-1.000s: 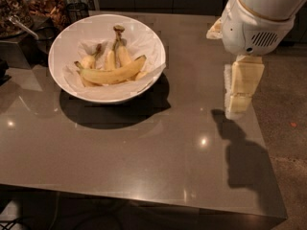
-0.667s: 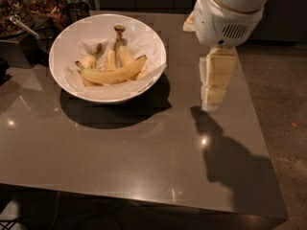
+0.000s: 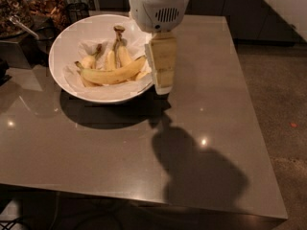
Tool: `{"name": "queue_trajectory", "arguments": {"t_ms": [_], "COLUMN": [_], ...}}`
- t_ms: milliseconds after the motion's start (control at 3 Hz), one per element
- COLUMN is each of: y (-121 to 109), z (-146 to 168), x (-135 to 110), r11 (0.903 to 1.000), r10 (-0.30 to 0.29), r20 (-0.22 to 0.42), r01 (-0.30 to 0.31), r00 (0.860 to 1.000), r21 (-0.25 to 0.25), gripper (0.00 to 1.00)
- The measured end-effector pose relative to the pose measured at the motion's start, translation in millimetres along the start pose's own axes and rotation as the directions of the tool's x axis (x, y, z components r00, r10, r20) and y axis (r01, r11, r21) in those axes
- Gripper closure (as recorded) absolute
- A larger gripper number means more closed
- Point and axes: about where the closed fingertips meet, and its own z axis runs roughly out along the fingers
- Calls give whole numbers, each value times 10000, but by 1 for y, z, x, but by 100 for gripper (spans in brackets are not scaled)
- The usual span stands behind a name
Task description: Pick banana from white bowl
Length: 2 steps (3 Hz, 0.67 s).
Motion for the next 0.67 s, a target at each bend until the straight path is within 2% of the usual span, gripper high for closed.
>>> {"name": "queue_trajectory", "arguments": {"t_ms": [333,667], "y": [-22,-25], "z": [4,3], "x": [-17,-19], "r11": [9984,9978], "r10": [-432,-404], "r20": [-321,-260], "r01": [444,417], "r00": [9985,9988], "r21": [364,508], "gripper": [0,0]}}
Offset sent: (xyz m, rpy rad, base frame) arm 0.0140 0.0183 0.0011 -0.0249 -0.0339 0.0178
